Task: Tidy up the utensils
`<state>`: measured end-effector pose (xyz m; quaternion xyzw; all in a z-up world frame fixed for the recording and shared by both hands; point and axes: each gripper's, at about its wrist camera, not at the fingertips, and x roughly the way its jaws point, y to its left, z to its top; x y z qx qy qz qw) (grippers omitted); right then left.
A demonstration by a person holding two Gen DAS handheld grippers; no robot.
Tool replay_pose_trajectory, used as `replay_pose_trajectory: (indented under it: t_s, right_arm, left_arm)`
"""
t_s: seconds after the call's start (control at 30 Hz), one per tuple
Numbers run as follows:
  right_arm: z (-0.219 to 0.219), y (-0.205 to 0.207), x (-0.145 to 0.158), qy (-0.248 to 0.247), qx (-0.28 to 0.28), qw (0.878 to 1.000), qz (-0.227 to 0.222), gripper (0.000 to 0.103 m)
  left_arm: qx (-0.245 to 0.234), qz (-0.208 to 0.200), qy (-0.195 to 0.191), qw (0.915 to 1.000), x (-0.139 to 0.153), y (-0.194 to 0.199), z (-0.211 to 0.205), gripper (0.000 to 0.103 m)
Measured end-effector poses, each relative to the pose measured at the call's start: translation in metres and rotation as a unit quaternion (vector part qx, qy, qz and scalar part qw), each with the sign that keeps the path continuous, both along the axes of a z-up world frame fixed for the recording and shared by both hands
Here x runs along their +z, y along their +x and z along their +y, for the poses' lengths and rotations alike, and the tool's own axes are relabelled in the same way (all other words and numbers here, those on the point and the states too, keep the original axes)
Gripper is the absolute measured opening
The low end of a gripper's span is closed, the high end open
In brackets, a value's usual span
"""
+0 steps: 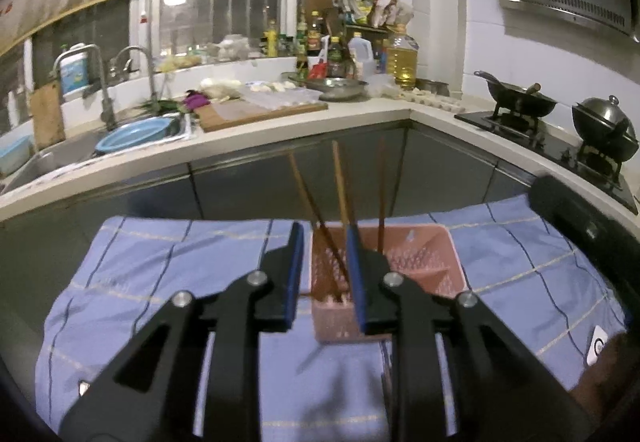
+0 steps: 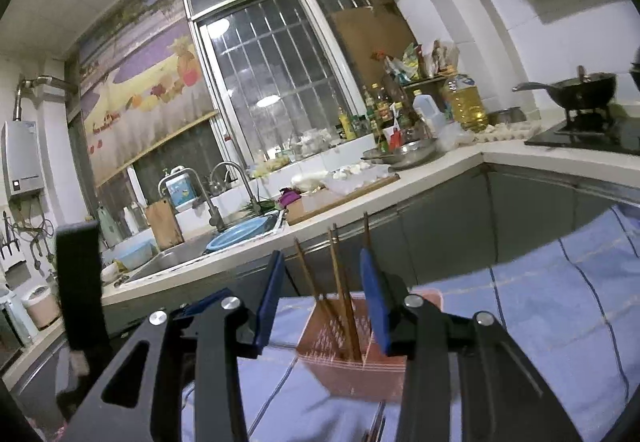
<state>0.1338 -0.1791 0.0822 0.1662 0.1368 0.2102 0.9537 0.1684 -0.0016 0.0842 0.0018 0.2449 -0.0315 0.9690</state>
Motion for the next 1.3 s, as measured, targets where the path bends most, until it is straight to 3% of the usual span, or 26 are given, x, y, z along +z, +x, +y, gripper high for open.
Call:
replay_pose_trajectory:
  t_s: [0.3,0.57,1.3]
  right_arm:
    - [-0.016,-0.081,-0.040,-0.008,-0.034,0.999,0.033,0.040]
    - [-0.028,-0.100,-0.058,0.007,-0.030,0.997,0.075,0.040]
    - [-0.016,-0.117,-0.059,0.010,0.000,0.995,0.097,0.040]
  left_arm:
    - [0.015,0.011,0.000,0.9998,-0.019,-0.067,-0.001,0.027]
    - [0.016,0.035,0.008,0.9992,-0.038,-0.096,-0.007,0.027]
    - [0.015,0.065,0.018,0.9976,-0.063,-0.113,-0.004,0.027]
